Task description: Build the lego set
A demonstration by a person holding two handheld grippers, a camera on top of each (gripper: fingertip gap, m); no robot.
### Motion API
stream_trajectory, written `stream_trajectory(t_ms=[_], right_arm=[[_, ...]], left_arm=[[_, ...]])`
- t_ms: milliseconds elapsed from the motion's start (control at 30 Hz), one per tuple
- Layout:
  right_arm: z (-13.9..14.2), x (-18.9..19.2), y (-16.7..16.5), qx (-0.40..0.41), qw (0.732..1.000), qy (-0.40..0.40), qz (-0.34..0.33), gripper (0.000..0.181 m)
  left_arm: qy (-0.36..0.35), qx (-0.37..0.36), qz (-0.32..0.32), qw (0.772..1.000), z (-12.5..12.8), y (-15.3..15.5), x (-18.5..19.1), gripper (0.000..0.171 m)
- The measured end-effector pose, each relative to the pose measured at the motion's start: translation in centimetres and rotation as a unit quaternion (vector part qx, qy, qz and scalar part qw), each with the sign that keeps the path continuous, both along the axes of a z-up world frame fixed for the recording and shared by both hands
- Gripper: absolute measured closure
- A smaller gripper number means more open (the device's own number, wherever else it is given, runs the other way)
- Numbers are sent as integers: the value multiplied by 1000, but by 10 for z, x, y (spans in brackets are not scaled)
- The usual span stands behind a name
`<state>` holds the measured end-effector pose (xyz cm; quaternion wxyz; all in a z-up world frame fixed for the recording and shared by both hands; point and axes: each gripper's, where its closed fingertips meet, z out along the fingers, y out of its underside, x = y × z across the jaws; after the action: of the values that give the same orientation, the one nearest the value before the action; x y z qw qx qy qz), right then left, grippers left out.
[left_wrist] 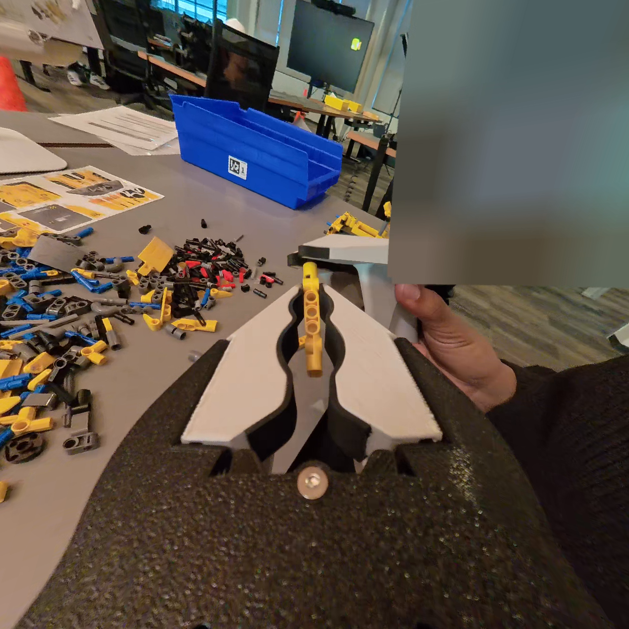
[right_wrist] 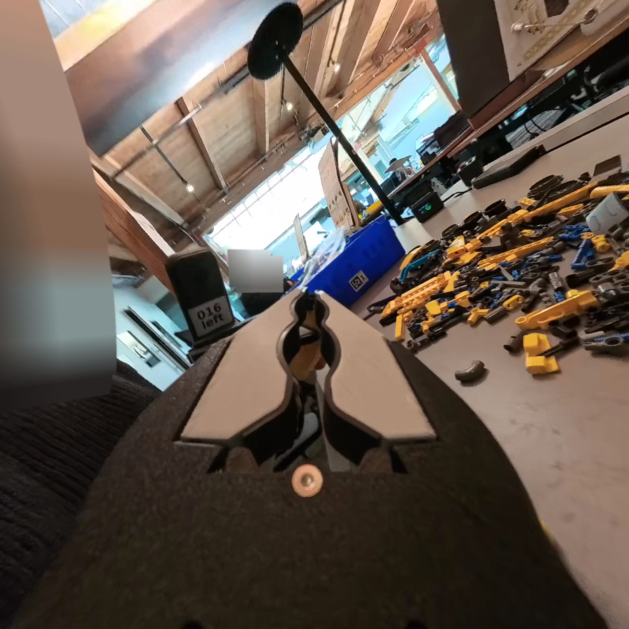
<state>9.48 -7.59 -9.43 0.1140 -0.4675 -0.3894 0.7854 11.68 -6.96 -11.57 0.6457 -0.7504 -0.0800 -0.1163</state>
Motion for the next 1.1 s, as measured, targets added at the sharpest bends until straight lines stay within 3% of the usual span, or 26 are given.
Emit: stream_trajectory(t_ms=[267, 333, 367, 433, 533, 633, 700, 800, 900, 1033, 1100], right_arm=[[11, -5, 3, -63, 998, 5, 10, 181], [27, 2, 63, -162, 983, 42, -71, 180], [32, 10, 96, -178, 976, 55, -112, 181], [28, 11, 99, -64, 986, 23, -155, 181], [23, -2, 59, 77, 986, 4, -151, 179], [1, -29, 45, 196, 973, -42, -115, 178], [-14, -50, 53, 255, 958, -87, -99, 178], [-46, -85, 73, 372, 910, -164, -78, 177], [-64, -116, 85, 413, 886, -196, -73, 178], [-80, -133, 96, 407, 882, -233, -53, 177], [-76, -134, 100, 386, 893, -225, -52, 172]], left_arm=[[-72, 25, -21, 997, 12, 0, -2, 166], [-122, 22, -62, 990, 5, -5, 12, 166], [-121, 17, -50, 991, -3, -7, 12, 166], [-92, 10, -13, 996, -10, -13, -2, 166], [-119, 37, -14, 992, 3, -14, -17, 166], [-89, 38, 2, 995, 7, -16, -30, 165], [-78, 28, 11, 996, 5, -18, -36, 165], [-75, 20, 17, 997, 0, -21, -39, 165], [-87, 18, 23, 996, -5, -25, -43, 165], [-92, 21, 35, 995, -7, -32, -48, 165], [-96, 22, 39, 994, -8, -35, -50, 165]])
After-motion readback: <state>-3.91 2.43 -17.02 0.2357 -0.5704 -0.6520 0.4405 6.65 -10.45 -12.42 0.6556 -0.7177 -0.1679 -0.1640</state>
